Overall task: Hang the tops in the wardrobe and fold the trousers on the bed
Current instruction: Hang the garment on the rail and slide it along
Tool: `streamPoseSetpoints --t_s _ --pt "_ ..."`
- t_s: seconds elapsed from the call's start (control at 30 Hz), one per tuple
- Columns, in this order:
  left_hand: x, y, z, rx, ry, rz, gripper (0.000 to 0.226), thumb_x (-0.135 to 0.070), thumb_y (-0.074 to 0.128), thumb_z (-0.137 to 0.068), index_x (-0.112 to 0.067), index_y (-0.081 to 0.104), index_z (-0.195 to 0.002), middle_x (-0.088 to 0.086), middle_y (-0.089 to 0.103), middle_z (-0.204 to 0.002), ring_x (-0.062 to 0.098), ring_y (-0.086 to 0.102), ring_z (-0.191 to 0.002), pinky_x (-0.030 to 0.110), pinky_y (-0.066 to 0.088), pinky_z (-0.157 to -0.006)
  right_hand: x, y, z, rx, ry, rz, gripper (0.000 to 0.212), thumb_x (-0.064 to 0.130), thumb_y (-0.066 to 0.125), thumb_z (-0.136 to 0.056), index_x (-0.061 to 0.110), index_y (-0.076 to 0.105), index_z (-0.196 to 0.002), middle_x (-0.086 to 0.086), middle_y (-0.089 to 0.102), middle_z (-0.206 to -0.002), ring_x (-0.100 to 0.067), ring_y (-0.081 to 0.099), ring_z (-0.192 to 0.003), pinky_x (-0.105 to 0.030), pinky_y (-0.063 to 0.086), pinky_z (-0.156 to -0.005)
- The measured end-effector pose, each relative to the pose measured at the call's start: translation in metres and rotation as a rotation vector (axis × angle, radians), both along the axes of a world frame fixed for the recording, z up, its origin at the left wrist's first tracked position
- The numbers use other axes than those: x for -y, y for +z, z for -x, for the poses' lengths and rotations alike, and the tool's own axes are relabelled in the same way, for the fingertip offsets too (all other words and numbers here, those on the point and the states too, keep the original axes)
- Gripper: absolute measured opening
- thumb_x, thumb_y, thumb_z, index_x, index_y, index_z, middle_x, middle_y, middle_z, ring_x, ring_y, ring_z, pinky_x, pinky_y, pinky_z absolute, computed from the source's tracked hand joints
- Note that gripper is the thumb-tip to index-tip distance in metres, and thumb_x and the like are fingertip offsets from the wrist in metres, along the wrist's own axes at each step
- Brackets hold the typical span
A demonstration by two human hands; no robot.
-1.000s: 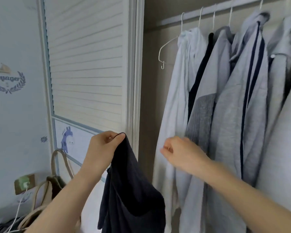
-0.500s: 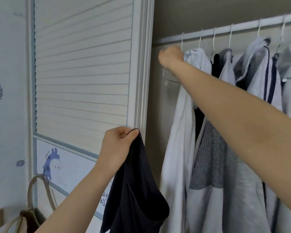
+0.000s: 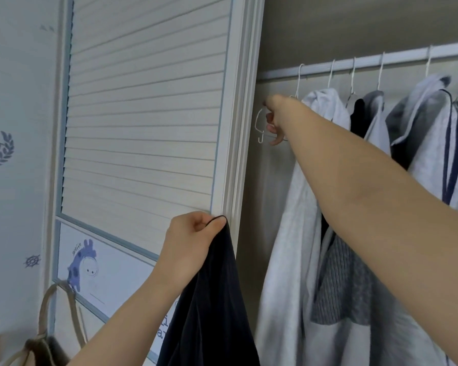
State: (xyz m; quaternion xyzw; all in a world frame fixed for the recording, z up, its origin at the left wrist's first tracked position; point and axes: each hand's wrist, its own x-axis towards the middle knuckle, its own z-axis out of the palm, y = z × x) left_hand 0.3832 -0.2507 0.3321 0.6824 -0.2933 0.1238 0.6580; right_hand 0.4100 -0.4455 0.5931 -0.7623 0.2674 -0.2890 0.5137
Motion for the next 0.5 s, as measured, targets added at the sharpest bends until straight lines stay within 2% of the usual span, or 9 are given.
streamPoseSetpoints --t_s 0.07,0.13,0.2,0.27,0.33,0.4,0.43,0.5 --pt "0.000 -0.002 -0.001 -0.011 -0.010 0.000 0.026 -0.035 0.066 -0.089 -0.014 0.070 -0.074 0.004 0.068 -0.069 0.009 0.063 -0.063 0.014 0.047 -0.055 0.009 0.002 -0.015 -0.062 -0.049 0.003 0.025 0.035 0.047 -0.095 0.016 0.062 -0.101 -0.011 0.042 -0.087 -0.027 0.043 -0.079 -0.055 0.046 -0.073" --pt "0.000 -0.002 -0.002 -0.011 -0.021 0.007 0.027 -0.034 0.066 -0.089 -0.016 0.070 -0.070 -0.002 0.065 -0.061 0.001 0.061 -0.058 0.010 0.043 -0.051 0.016 0.005 -0.027 -0.077 -0.043 -0.014 0.022 0.035 0.050 -0.094 0.016 0.061 -0.097 -0.012 0.043 -0.095 -0.030 0.041 -0.078 -0.054 0.046 -0.070" --pt "0.001 -0.002 -0.002 -0.014 -0.031 0.004 0.027 -0.034 0.066 -0.090 -0.014 0.070 -0.072 -0.001 0.067 -0.064 0.004 0.063 -0.059 0.010 0.044 -0.052 0.021 0.005 -0.034 -0.002 0.001 -0.075 0.030 0.039 0.046 -0.095 0.013 0.057 -0.106 -0.012 0.042 -0.105 -0.032 0.040 -0.084 -0.057 0.045 -0.080" --pt "0.001 -0.001 -0.003 -0.022 -0.036 0.004 0.028 -0.035 0.066 -0.089 -0.010 0.072 -0.078 0.008 0.070 -0.074 0.017 0.068 -0.070 0.017 0.049 -0.060 0.025 0.003 -0.039 0.070 0.071 -0.139 0.037 0.042 0.044 -0.095 0.012 0.054 -0.115 -0.011 0.042 -0.114 -0.032 0.038 -0.091 -0.060 0.041 -0.091" --pt "0.001 -0.001 -0.003 -0.027 -0.031 -0.004 0.031 -0.035 0.066 -0.089 -0.005 0.071 -0.082 0.014 0.069 -0.079 0.021 0.067 -0.071 0.022 0.050 -0.063 0.029 0.002 -0.041 0.053 0.088 -0.093 0.032 0.039 0.047 -0.095 0.012 0.058 -0.108 -0.010 0.046 -0.120 -0.033 0.041 -0.096 -0.063 0.040 -0.093" --pt "0.002 -0.001 -0.005 -0.023 -0.029 -0.015 0.033 -0.036 0.066 -0.089 -0.003 0.070 -0.082 0.017 0.067 -0.079 0.017 0.064 -0.067 0.023 0.050 -0.064 0.028 0.002 -0.042 0.015 0.091 0.021 0.031 0.028 0.046 -0.097 0.009 0.058 -0.118 -0.012 0.048 -0.130 -0.037 0.044 -0.117 -0.062 0.037 -0.100" --pt "0.002 -0.001 -0.005 -0.021 -0.030 -0.018 0.033 -0.036 0.066 -0.088 -0.003 0.070 -0.083 0.016 0.068 -0.079 0.018 0.065 -0.067 0.026 0.052 -0.065 0.028 0.002 -0.044 0.013 0.089 0.059 0.031 0.023 0.044 -0.098 0.006 0.057 -0.120 -0.013 0.052 -0.129 -0.037 0.044 -0.125 -0.058 0.038 -0.101" --pt "0.002 0.000 -0.006 -0.016 -0.023 -0.025 0.033 -0.037 0.066 -0.088 -0.004 0.070 -0.084 0.014 0.069 -0.080 0.023 0.067 -0.076 0.032 0.056 -0.071 0.028 0.004 -0.050 0.031 0.085 0.065 0.026 0.021 0.039 -0.100 0.005 0.060 -0.101 -0.008 0.060 -0.098 -0.031 0.051 -0.121 -0.056 0.040 -0.097"
